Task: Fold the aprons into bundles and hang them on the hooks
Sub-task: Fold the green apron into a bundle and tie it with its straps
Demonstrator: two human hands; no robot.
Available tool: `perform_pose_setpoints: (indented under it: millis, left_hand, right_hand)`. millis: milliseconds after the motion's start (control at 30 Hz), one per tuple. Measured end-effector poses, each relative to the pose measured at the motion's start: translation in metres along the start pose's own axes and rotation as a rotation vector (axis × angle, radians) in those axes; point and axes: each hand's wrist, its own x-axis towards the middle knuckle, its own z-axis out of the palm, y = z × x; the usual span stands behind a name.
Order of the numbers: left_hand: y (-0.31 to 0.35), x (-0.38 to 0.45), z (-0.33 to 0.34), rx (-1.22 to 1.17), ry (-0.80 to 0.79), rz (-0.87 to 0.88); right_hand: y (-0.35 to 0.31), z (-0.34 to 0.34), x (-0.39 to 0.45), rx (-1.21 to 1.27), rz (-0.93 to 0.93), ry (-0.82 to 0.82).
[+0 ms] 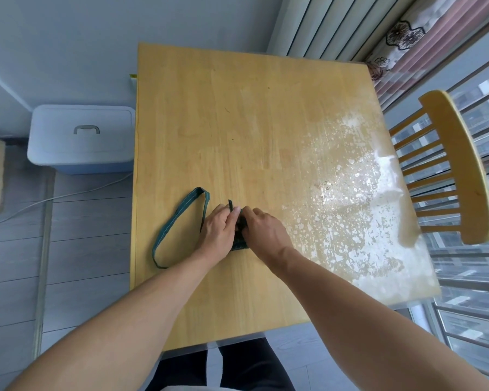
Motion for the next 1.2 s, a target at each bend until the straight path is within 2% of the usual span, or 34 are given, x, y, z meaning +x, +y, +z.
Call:
perform_pose_setpoints:
  millis: [133, 267, 467, 533, 667, 767, 867, 1000, 1067, 1200]
  left_hand:
    - [-0.001, -0.004, 0.002, 0.014, -0.006, 0.050]
    - [0.002, 0.001, 0.000, 0.053, -0.023, 0.037]
    - [0.002, 0.000, -0.003, 0.060, -0.037, 0.053]
    - [0.002, 0.000, -0.003, 0.073, -0.035, 0.070]
    - [0.002, 0.003, -0.004, 0.058, -0.036, 0.050]
    - [0.005, 0.005, -0.003, 0.041, -0.048, 0.024]
    - [0.006, 0.005, -0.005, 0.079, -0.064, 0.041]
    - [0.005, 0.003, -0.009, 0.165, -0.112, 0.084]
    - [0.008, 0.000, -0.009, 0.215, -0.114, 0.118]
    - [0.003, -0.006, -0.015, 0.299, -0.065, 0.170]
  right_hand:
    - [0.000, -0.008, 0.003, -0.184, 0.034, -0.068]
    - [0.003, -0.016, 0.003, -0.232, 0.062, -0.115]
    - [0.013, -0.024, 0.017, 0.197, 0.315, -0.258]
    - [0.022, -0.034, 0.025, 0.334, 0.381, -0.255]
    - [0.034, -0.053, 0.034, 0.520, 0.372, -0.343]
    - [0.034, -0.055, 0.029, 0.641, 0.247, -0.316]
    - [0.036, -0.050, 0.018, 0.697, 0.203, -0.279]
    - [0.052, -0.055, 0.014, 0.672, 0.194, -0.350]
    - [0.064, -0.060, 0.014, 0.728, 0.238, -0.347]
    - [0.089, -0.055, 0.010, 0.888, 0.464, -0.187]
